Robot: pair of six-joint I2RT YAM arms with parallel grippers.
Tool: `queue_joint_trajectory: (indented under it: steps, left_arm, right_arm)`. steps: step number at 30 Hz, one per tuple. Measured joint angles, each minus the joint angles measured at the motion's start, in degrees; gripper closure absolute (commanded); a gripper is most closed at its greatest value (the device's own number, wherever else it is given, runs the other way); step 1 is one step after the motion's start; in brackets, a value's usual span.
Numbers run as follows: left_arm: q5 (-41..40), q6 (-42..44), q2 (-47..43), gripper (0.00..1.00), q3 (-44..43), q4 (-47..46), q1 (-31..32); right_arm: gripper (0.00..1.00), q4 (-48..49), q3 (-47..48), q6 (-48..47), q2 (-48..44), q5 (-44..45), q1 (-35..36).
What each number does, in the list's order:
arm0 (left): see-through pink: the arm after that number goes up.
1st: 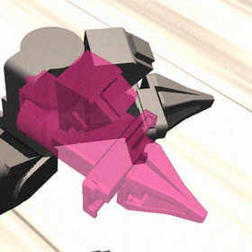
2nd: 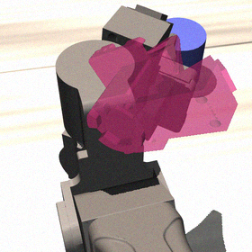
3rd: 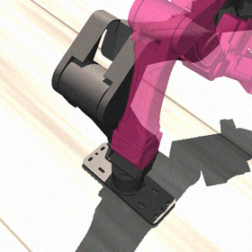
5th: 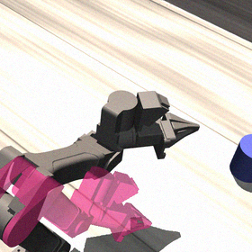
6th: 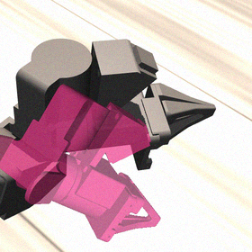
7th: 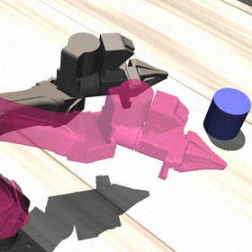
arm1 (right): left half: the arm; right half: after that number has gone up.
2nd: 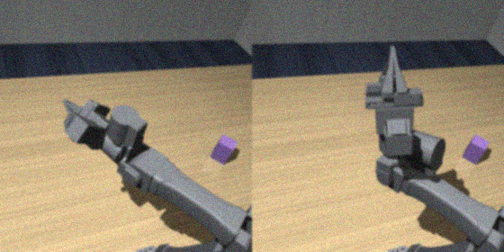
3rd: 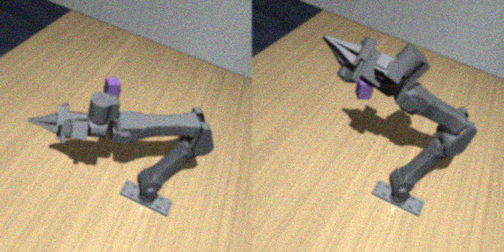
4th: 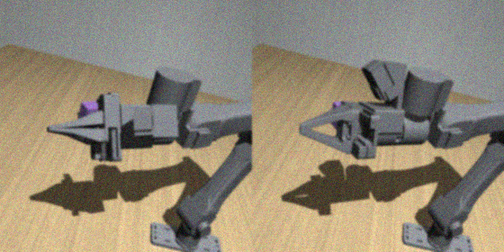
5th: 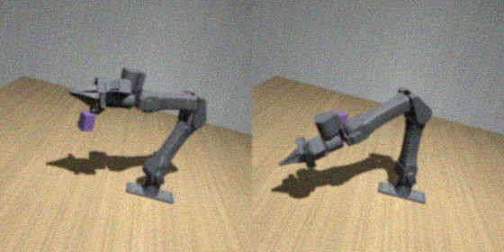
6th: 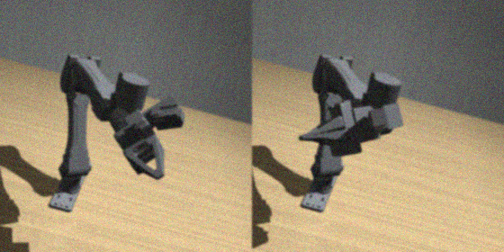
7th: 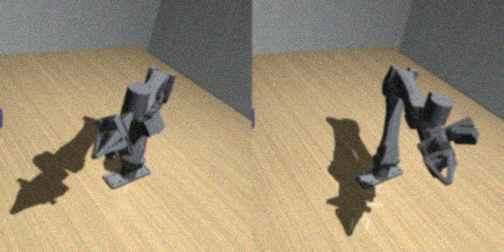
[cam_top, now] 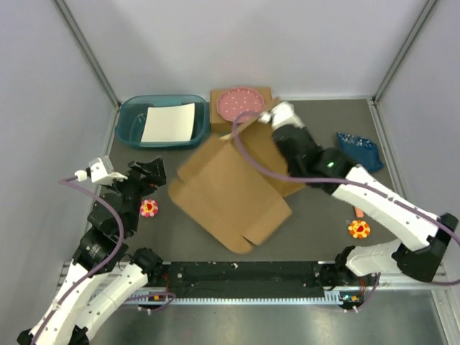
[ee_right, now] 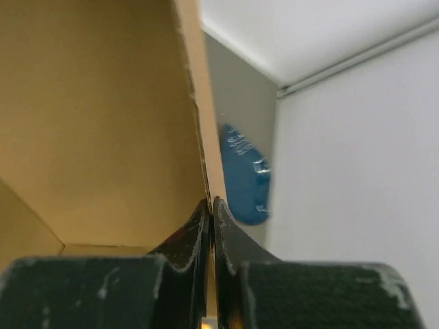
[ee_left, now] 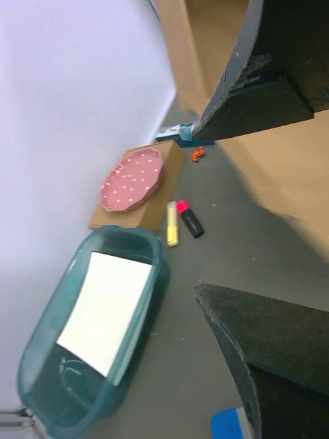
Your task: Fold the paper box
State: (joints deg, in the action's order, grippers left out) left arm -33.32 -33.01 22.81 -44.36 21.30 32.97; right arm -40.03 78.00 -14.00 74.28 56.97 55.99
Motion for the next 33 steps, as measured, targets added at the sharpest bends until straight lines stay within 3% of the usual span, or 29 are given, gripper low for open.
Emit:
queue_joint_trajectory:
  steps: [6, 9, 19, 24, 28, 33]
  left_arm:
    - [-1.9, 3.1, 1.0, 0.1, -2.9, -1.4, 0.0]
    - [-1.9, 3.2, 0.9, 0.11, -3.2, -1.4, 0.0]
    - [2.1, 4.5, -2.6, 0.12, -3.0, -0.8, 0.0]
    - [7.1, 6.0, -3.6, 0.14, -3.0, -1.7, 0.0]
    - [11.0, 5.9, -3.6, 0.22, -1.8, -2.4, 0.0]
    - [19.8, 4.9, -2.9, 0.24, 3.7, -6.0, 0.0]
  right_arm:
    - [1.0, -9.0, 4.9, 23.7, -3.5, -22.4, -23.9]
    - [1.0, -12.2, 2.3, 35.3, -4.5, -30.8, -29.6]
    - [1.0, -19.4, -10.7, 71.4, -2.3, -46.2, -30.3]
    - [1.0, -17.6, -19.7, 87.9, -3.3, -51.2, -30.2]
    - [1.0, -17.6, -26.0, 97.9, -4.6, -52.6, -29.1]
    - [1.0, -14.1, -30.1, 109.3, -6.3, -51.6, -26.9]
